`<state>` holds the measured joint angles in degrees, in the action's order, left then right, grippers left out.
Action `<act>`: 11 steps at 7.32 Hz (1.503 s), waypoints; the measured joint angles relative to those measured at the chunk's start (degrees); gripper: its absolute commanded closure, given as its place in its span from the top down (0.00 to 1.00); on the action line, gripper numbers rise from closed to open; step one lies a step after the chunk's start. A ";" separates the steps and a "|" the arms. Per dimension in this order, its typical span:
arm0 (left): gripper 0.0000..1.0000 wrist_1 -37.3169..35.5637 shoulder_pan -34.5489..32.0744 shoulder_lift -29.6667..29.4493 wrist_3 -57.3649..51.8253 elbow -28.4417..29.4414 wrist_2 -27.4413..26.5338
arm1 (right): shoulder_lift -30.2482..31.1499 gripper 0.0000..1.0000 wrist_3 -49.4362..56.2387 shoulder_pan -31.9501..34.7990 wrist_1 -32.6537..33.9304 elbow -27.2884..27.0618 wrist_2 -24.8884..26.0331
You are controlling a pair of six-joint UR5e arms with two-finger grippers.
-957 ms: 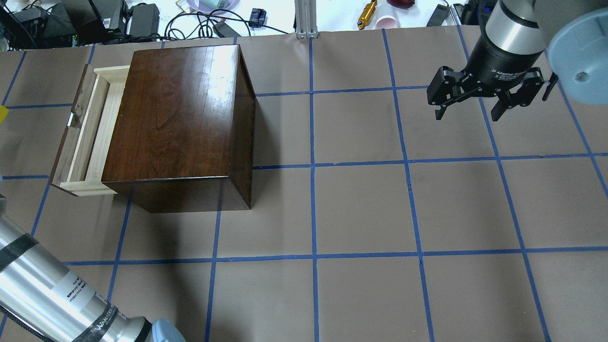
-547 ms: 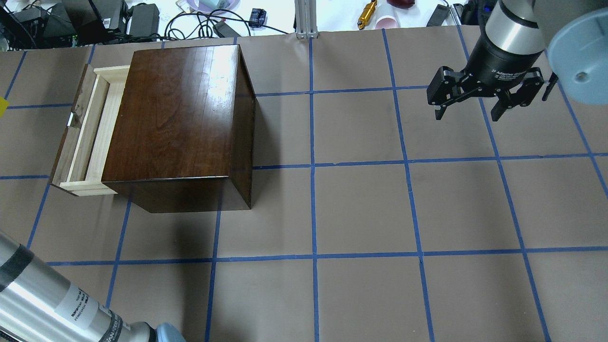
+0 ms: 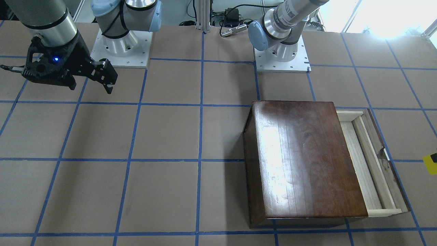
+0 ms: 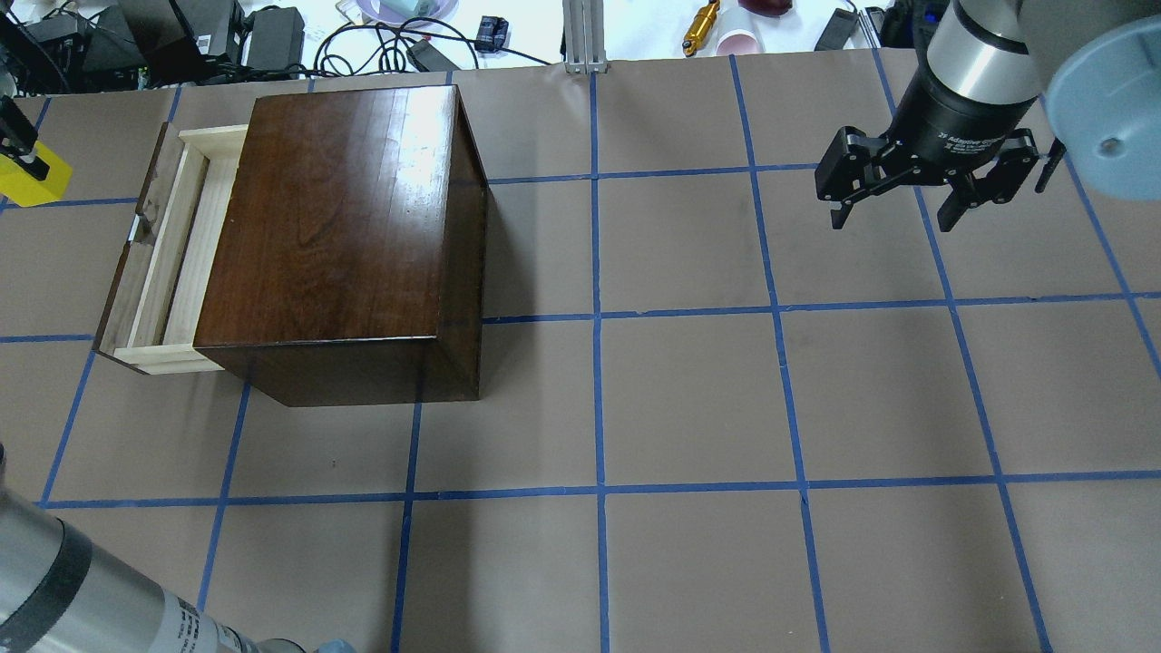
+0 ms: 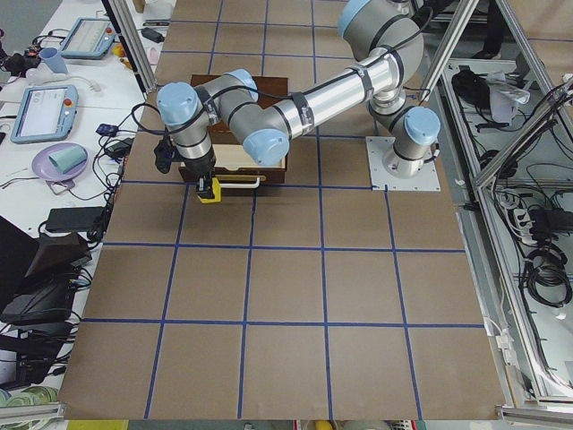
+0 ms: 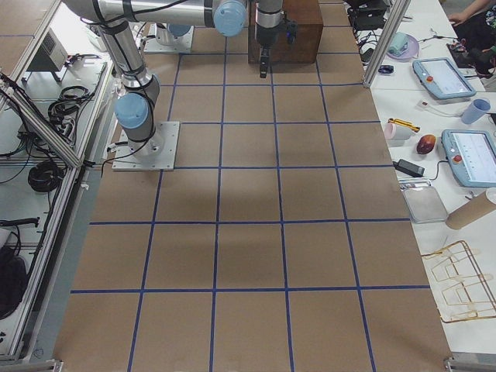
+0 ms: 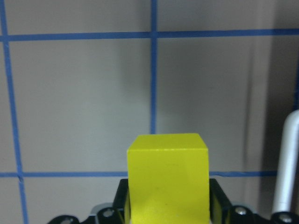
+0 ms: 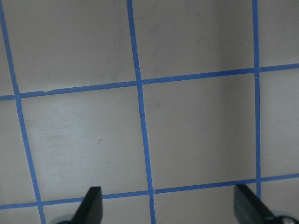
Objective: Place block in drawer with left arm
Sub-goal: 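Lift the yellow cube with the left gripper and carry it over the drawer, then lower the cube into the drawer and open the left gripper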
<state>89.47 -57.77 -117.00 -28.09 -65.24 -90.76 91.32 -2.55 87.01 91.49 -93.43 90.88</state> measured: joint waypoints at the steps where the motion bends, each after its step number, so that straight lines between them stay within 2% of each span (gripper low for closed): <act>1: 0.43 0.18 -2.42 2.29 3.22 -2.40 0.09 | 0.00 1.00 0.00 0.00 0.00 0.00 0.00; 4: 0.43 -0.47 -8.54 6.46 10.28 -8.75 0.22 | -0.05 1.00 0.00 0.00 0.00 0.00 0.00; 11: 0.44 -3.38 -10.26 6.58 3.91 -16.83 -0.45 | 0.00 1.00 0.00 0.00 0.00 0.00 0.02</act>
<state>86.10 -68.03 -110.43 -24.18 -82.06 -91.22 91.32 -2.55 87.01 91.49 -93.43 90.90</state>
